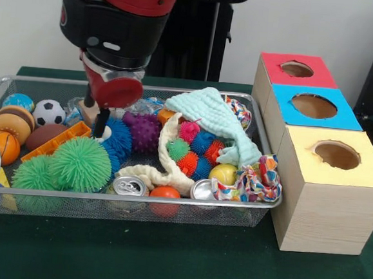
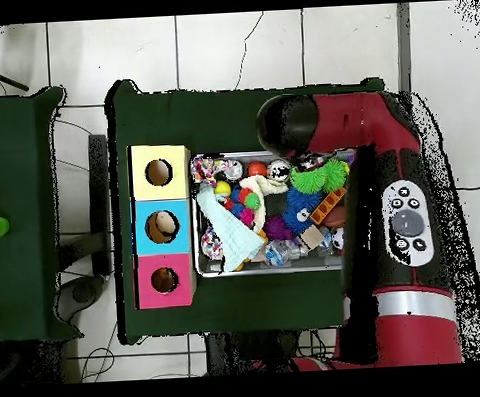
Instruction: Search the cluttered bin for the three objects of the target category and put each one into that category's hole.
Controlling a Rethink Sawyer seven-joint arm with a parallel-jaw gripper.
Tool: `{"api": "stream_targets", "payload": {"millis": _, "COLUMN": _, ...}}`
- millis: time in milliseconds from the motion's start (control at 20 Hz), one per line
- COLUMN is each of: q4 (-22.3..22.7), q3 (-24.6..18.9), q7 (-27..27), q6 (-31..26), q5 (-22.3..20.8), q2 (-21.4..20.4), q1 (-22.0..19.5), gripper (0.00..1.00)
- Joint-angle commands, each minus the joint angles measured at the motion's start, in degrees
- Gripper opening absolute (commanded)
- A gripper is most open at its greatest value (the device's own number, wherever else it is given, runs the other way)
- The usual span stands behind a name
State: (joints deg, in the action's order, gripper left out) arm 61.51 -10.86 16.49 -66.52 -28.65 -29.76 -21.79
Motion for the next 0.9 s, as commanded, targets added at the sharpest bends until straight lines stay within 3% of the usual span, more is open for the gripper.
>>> {"api": "stream_targets", "payload": {"millis": 50, "q4": -3.1, "q3": 1.5, "q7": -19.1, "q6": -5.2, "q5": 0.7, "q2": 3.6, "q1": 2.2, "gripper": 1.0}}
{"api": "stream_targets", "payload": {"millis": 400, "q4": -9.3, "q3": 2.8, "q7": -18.0, "q6": -6.1, "q5": 0.0, "q2": 7.7, "q1": 3.5, "gripper": 1.0}}
{"api": "stream_targets", "payload": {"millis": 600, "q4": -11.0, "q3": 5.3, "q7": -18.8, "q6": -2.2, "q5": -3.2, "q2": 9.5, "q1": 5.7, "gripper": 1.0}}
{"api": "stream_targets", "payload": {"millis": 900, "q4": -11.9, "q3": 5.5, "q7": -21.7, "q6": -6.4, "q5": 1.6, "q2": 10.1, "q1": 7.8, "gripper": 1.0}}
